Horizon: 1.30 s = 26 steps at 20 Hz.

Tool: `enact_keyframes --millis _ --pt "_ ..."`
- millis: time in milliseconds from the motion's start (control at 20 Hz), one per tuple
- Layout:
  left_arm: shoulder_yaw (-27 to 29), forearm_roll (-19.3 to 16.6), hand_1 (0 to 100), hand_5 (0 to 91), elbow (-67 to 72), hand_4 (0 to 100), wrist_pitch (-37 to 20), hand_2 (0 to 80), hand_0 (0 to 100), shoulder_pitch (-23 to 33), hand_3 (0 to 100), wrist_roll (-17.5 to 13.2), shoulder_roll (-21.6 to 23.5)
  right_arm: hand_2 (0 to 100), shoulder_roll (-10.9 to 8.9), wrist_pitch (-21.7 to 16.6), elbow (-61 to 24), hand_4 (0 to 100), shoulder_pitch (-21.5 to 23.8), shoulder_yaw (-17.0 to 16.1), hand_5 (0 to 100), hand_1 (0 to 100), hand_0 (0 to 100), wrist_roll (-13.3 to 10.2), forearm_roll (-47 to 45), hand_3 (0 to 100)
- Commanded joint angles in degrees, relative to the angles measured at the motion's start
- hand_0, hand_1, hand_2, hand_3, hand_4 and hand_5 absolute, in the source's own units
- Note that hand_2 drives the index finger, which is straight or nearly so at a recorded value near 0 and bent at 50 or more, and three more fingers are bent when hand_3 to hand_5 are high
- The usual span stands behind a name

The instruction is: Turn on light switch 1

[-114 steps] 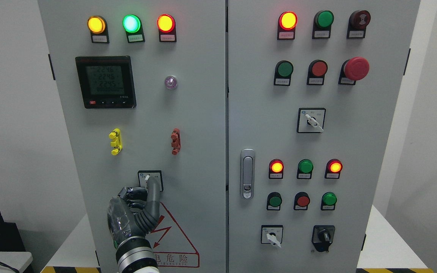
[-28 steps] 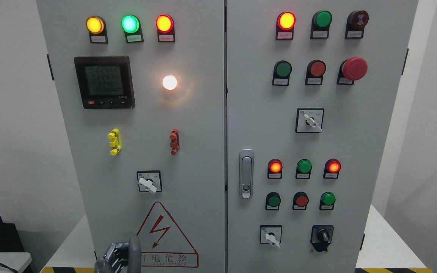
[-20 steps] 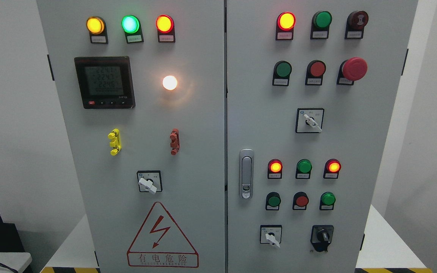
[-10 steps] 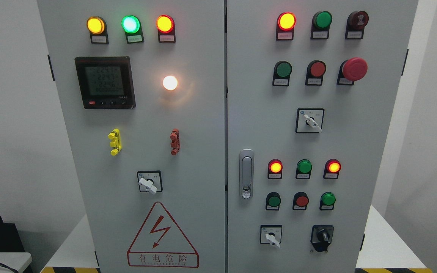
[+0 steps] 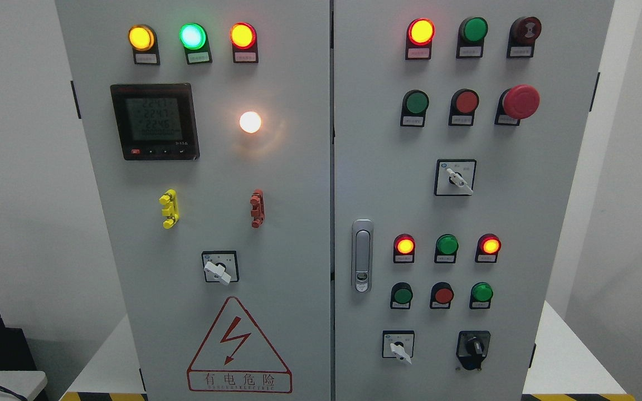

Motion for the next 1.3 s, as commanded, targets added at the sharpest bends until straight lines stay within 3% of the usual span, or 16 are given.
enact_keyframes --millis 0,350,550,800,1000,1250 --pt "-2.5 -1.7 17 0.0 22.7 10 3.1 1.3 29 -2.0 2 -1.4 0.6 0 0.0 0.0 0.0 0 0.0 0.0 0 39 12 0.0 -1.0 0" --pt "-13.7 -1.7 13 0.0 28.0 3 16.5 0.0 33 -8.7 0 -1.6 0.8 0 0.0 0.0 0.0 0 0.0 0.0 0 39 12 0.0 -1.0 0" --pt "-17.8 -2.1 9 0.0 28.2 0 17.8 0.0 35 -9.5 0 -0.7 0.3 0 0.0 0.0 0.0 0 0.0 0.0 0 39 12 0.0 -1.0 0" --pt "-18.7 -2.2 1 0.0 29.7 0 20.7 0.0 36 -11.6 0 0.4 -0.8 0 0.0 0.0 0.0 0 0.0 0.0 0 39 12 0.0 -1.0 0" --pt "-21.4 -2.0 0 0.0 30.8 0 20.6 0.0 36 -12.2 0 2.3 -1.8 0 0.0 0.0 0.0 0 0.0 0.0 0 39 12 0.0 -1.0 0" --pt "-21.4 -1.7 0 0.0 31.0 0 20.6 0.0 36 -12.2 0 2.3 -2.3 0 0.0 0.0 0.0 0 0.0 0.0 0 39 12 0.0 -1.1 0"
